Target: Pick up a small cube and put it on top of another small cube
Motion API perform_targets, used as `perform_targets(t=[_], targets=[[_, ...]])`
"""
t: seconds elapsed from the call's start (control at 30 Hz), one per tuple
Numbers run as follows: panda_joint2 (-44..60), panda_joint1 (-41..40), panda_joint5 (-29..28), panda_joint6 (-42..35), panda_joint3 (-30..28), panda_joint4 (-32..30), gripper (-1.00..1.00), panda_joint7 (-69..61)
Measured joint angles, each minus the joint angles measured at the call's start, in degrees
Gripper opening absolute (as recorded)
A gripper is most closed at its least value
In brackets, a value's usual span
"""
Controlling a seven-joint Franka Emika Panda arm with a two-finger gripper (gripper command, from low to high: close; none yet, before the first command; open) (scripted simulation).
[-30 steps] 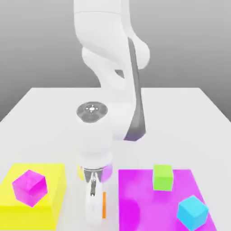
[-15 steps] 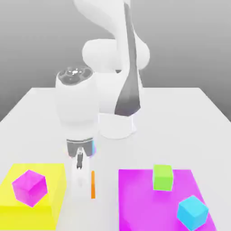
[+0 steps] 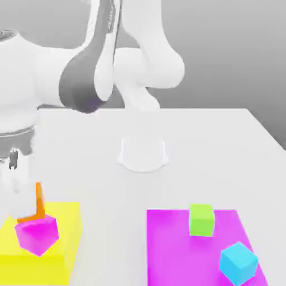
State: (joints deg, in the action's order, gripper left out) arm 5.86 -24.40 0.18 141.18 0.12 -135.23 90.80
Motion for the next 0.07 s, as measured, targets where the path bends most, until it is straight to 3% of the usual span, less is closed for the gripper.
perform_targets(t=[0.07], targets=[[0.0, 0.0, 0.0, 0.0, 0.0, 0.0, 1.00, 0.0]])
